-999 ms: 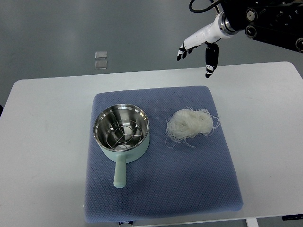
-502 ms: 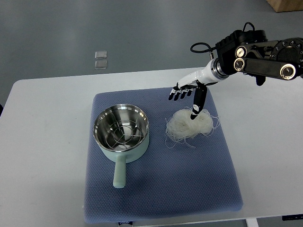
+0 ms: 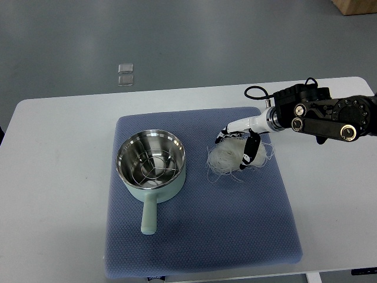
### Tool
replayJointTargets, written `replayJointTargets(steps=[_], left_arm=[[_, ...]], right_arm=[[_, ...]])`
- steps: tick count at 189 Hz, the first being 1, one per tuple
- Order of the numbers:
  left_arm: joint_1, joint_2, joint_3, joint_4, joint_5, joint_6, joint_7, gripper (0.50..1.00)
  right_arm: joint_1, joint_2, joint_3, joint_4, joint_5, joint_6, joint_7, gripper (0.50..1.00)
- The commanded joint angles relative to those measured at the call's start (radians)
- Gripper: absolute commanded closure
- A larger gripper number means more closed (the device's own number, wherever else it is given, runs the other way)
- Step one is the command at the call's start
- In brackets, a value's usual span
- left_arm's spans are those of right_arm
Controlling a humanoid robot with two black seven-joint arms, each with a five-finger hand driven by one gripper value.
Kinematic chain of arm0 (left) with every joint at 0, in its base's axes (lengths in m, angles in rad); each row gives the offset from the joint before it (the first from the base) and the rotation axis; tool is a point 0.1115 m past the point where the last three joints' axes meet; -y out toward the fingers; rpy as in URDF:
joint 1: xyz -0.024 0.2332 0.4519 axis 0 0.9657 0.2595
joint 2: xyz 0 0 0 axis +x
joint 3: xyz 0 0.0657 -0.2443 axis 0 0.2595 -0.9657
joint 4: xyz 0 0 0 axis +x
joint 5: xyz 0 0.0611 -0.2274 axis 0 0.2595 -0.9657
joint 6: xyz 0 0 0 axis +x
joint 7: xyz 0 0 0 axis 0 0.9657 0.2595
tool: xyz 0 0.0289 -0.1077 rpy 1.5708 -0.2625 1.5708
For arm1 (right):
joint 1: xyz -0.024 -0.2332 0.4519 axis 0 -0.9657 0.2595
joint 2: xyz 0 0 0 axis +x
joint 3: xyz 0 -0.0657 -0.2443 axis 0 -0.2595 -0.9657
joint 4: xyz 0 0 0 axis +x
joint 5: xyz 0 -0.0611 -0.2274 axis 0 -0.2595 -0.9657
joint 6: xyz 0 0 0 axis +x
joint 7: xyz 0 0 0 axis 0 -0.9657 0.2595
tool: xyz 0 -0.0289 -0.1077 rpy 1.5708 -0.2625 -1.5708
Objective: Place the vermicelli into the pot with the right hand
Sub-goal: 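Lower the right hand onto the vermicelli and close fingers around it, then lift the vermicelli with the right hand and carry it over the pot, then lower the vermicelli into the steel pot and open the right hand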
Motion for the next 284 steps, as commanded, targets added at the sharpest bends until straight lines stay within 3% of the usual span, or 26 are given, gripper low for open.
replayJointTargets(steps=[1,10,13,14,15,16,17,18,19,23,48,97,138,172,197,218,256,284], left_arm=[[0.0,0.0,0.0,0.0,0.0,0.0,0.0,0.5],[0.0,0.0,0.0,0.0,0.0,0.0,0.0,0.5],[0.0,0.0,0.0,0.0,0.0,0.0,0.0,0.5],[0.0,0.0,0.0,0.0,0.0,0.0,0.0,0.5],[0.0,0.0,0.0,0.0,0.0,0.0,0.0,0.5],[0.0,0.0,0.0,0.0,0.0,0.0,0.0,0.5],[0.0,0.0,0.0,0.0,0.0,0.0,0.0,0.5],[0.0,0.0,0.0,0.0,0.0,0.0,0.0,0.5],[0.0,0.0,0.0,0.0,0.0,0.0,0.0,0.5],[0.0,0.0,0.0,0.001,0.0,0.0,0.0,0.5],[0.0,0.0,0.0,0.004,0.0,0.0,0.0,0.5],[0.0,0.0,-0.002,0.007,0.0,0.0,0.0,0.5],[0.0,0.0,0.001,0.004,0.0,0.0,0.0,0.5],[0.0,0.0,0.003,0.003,0.0,0.0,0.0,0.5],[0.0,0.0,0.001,0.006,0.0,0.0,0.0,0.5],[0.0,0.0,0.0,0.007,0.0,0.0,0.0,0.5],[0.0,0.0,-0.002,0.007,0.0,0.0,0.0,0.5],[0.0,0.0,-0.002,0.009,0.0,0.0,0.0,0.5]], right_arm=[[-0.023,0.002,0.0,-0.006,-0.004,-0.016,0.007,0.664],[-0.031,0.004,0.0,-0.008,-0.009,-0.024,0.014,0.736],[-0.035,0.005,0.0,-0.008,-0.015,-0.032,0.015,0.807],[-0.036,0.005,0.0,-0.008,-0.015,-0.032,0.015,0.807],[-0.036,0.007,0.0,-0.009,-0.018,-0.036,0.015,0.856],[-0.036,0.007,0.0,-0.009,-0.018,-0.036,0.015,0.857],[-0.037,0.007,0.0,-0.009,-0.021,-0.041,0.015,0.903],[-0.037,0.007,0.0,-0.009,-0.021,-0.041,0.015,0.904],[-0.039,0.008,0.0,-0.009,-0.024,-0.046,0.015,0.952],[-0.042,0.01,0.0,-0.009,-0.032,-0.053,0.015,1.0],[-0.043,0.007,0.0,-0.011,-0.061,-0.061,0.017,1.0],[0.023,-0.071,0.064,0.024,-0.038,0.017,0.024,1.0],[0.239,-0.197,0.083,0.171,0.065,0.092,0.023,1.0],[0.422,-0.196,0.078,0.238,0.137,0.106,0.02,1.0],[0.534,-0.096,0.069,0.238,0.215,0.105,0.02,1.0],[0.573,0.048,0.032,0.216,0.26,0.096,0.02,1.0],[0.52,0.294,0.017,0.05,0.257,0.085,0.023,1.0],[0.445,0.355,0.018,-0.037,0.25,0.083,0.023,1.0]])
